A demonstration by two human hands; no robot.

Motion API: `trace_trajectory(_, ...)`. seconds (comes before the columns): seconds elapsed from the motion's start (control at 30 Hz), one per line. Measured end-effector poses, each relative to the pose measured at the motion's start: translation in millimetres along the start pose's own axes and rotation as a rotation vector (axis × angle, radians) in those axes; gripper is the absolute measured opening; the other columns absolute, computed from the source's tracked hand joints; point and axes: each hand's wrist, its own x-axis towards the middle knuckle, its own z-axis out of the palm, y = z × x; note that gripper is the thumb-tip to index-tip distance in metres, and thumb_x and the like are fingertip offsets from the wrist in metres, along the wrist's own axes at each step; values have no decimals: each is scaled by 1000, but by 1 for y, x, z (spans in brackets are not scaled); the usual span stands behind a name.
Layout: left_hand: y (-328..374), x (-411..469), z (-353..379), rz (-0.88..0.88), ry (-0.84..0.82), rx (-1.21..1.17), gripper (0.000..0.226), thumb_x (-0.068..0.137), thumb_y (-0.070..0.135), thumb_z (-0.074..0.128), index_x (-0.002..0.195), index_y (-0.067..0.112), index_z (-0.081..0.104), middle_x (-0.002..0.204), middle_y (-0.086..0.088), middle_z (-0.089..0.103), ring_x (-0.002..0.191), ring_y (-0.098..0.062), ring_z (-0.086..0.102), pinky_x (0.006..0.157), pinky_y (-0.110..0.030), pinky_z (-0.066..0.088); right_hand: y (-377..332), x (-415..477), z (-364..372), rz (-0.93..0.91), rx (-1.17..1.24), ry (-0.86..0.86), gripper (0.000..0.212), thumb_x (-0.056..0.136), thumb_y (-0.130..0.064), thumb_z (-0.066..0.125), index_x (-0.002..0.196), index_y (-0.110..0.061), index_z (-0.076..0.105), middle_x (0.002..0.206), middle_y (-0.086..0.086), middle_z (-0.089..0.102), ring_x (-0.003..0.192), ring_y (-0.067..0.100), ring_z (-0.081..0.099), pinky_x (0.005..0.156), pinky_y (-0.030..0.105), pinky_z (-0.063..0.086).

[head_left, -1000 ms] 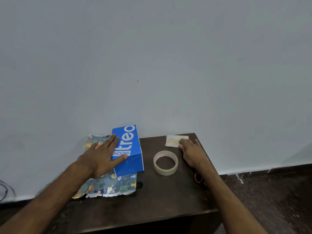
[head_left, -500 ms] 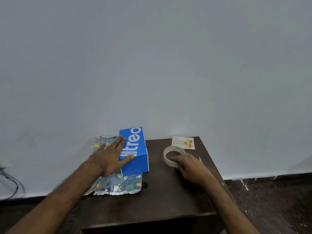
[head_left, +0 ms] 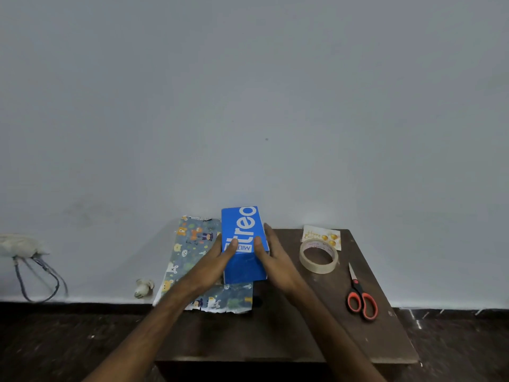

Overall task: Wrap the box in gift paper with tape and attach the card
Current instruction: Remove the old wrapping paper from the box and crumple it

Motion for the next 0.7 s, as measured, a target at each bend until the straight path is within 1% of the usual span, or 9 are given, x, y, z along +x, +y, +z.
trace_trajectory(0.07,11,-2,10,63,34,-54,44,99,49,44,139,31,43,138,4,59,120,-9,60,87,-18,51,-1,-4,1,-91,-38,58,48,95,-49,56,129,-62,25,130,-36,47,118,-11,51,103,20,45)
trace_trajectory(0.1,18,-3,14,86,35,-94,36,103,39,44,138,29,45,135,5,60,118,-7,61,84,-16,52,-3,-8,-1,-132,-51,109,52,95,-43,59,126,-64,23,126,-40,44,116,-17,50,98,13,43)
trace_trajectory(0.2,30,-4,29,125,-35,-126,33,105,31,45,137,27,49,131,6,63,114,-7,65,93,-25,55,1,-20,-18,-180,-53,183,56,97,-30,60,123,-59,21,119,-41,39,105,-34,42,83,-4,37)
trace_trajectory(0.27,31,-4,42,115,-39,-115,33,105,29,48,137,26,49,132,1,64,114,-12,65,97,-34,55,4,-30,-28,-160,-53,218,55,96,-28,61,129,-52,26,116,-40,39,101,-36,41,78,-5,37)
trace_trajectory(0.37,36,-10,54,80,35,-321,33,101,23,55,134,23,49,127,0,67,103,-9,70,74,-22,58,12,-39,-34,-157,17,272,76,86,-37,69,150,-33,27,130,-33,46,118,-20,47,87,3,46)
trace_trajectory(0.43,44,-12,54,53,93,-475,34,97,27,62,128,23,47,120,-5,71,91,-12,74,65,-24,58,12,-45,-35,-221,66,283,83,83,-32,75,151,-33,28,144,-20,47,131,-2,49,98,21,51)
trace_trajectory(0.53,57,-14,53,55,105,-419,46,90,29,69,127,17,43,104,-3,70,70,-5,72,53,-19,54,10,-46,-31,-496,-325,324,74,87,-33,74,150,-26,37,158,-11,34,146,9,30,116,33,34)
trace_trajectory(0.6,61,-16,54,47,122,-408,62,81,32,76,131,15,42,104,1,68,76,-7,70,52,-19,52,9,-43,-25,-637,-564,344,70,91,-44,66,151,-22,39,161,-10,29,149,14,23,117,39,29)
trace_trajectory(0.7,58,-18,49,-3,152,-475,71,75,38,79,132,18,44,112,0,70,93,-16,69,66,-28,54,-2,-43,-22,-638,-330,330,57,93,-35,64,146,-22,47,156,-11,39,145,15,33,114,44,36)
